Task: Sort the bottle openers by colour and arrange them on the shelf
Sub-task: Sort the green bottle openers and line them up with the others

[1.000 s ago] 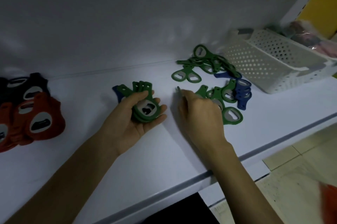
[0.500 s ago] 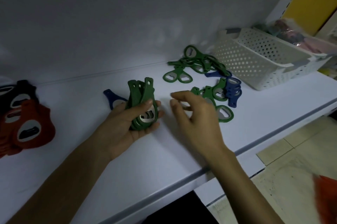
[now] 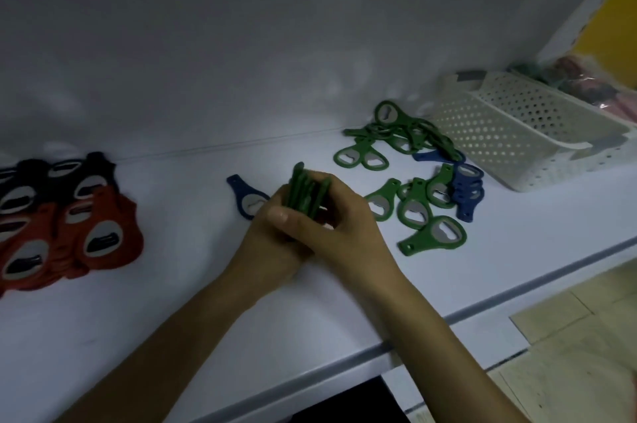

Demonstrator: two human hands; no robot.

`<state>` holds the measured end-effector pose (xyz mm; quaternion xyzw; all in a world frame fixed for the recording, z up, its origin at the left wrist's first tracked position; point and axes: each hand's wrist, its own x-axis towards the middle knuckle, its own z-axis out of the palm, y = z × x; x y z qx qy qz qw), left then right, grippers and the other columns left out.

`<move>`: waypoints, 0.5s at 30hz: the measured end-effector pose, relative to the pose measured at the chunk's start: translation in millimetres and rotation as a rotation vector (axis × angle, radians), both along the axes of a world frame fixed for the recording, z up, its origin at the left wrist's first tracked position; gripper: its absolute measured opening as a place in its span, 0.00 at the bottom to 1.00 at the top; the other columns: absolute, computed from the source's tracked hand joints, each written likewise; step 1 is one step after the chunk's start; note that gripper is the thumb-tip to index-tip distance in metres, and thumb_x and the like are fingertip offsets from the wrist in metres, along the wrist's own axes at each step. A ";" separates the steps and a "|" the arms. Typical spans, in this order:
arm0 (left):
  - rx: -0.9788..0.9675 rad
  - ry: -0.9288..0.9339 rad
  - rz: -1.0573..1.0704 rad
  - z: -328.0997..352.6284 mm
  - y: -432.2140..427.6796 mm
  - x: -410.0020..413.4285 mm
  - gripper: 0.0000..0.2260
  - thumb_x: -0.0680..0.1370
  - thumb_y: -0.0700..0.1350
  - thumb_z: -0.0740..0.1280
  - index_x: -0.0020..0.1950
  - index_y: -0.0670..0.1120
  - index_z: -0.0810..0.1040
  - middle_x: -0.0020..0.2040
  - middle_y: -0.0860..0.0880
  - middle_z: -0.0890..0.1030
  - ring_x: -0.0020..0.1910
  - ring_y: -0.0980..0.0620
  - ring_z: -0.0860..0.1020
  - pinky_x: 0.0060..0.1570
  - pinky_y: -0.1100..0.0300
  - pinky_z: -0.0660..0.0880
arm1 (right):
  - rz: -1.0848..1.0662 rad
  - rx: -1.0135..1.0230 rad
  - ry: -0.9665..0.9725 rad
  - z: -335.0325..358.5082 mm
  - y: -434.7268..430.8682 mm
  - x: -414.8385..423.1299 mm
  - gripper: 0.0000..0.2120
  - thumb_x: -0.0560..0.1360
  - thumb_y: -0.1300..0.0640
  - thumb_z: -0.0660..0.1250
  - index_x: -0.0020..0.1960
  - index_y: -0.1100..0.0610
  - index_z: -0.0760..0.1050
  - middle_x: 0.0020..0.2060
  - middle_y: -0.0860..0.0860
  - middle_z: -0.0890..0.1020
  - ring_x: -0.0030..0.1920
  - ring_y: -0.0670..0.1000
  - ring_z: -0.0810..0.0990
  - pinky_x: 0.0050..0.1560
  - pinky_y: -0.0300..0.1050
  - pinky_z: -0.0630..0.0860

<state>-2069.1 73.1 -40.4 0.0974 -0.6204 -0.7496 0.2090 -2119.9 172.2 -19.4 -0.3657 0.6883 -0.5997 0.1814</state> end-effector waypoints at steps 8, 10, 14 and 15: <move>-0.399 -0.130 -0.012 -4.9 -15.0 21.4 0.12 0.65 0.42 0.71 0.44 0.58 0.80 0.43 0.51 0.83 0.47 0.50 0.82 0.45 0.52 0.80 | 0.067 0.032 -0.021 -3.9 -19.9 -9.3 0.18 0.68 0.53 0.76 0.56 0.47 0.79 0.48 0.41 0.83 0.50 0.38 0.80 0.51 0.31 0.77; -0.441 -0.133 0.020 -4.4 -10.7 20.1 0.11 0.68 0.37 0.69 0.43 0.54 0.78 0.41 0.49 0.81 0.44 0.51 0.81 0.44 0.56 0.80 | 0.111 0.049 -0.077 -5.5 -20.8 -9.6 0.16 0.69 0.54 0.75 0.56 0.44 0.79 0.47 0.40 0.83 0.50 0.38 0.81 0.53 0.34 0.77; -0.658 -0.293 0.058 -6.1 -7.9 21.3 0.20 0.71 0.38 0.71 0.63 0.43 0.73 0.57 0.50 0.78 0.50 0.65 0.75 0.42 0.82 0.67 | 0.139 0.004 -0.028 -6.5 -17.0 -4.6 0.09 0.74 0.55 0.70 0.54 0.46 0.82 0.48 0.34 0.82 0.52 0.35 0.79 0.50 0.25 0.72; -0.703 -0.328 0.074 -5.8 -8.3 23.3 0.23 0.71 0.38 0.71 0.65 0.42 0.72 0.59 0.47 0.78 0.54 0.59 0.76 0.41 0.83 0.66 | 0.145 -0.009 -0.033 -6.2 -16.5 -1.8 0.09 0.75 0.56 0.68 0.53 0.47 0.82 0.48 0.34 0.82 0.52 0.35 0.79 0.49 0.25 0.72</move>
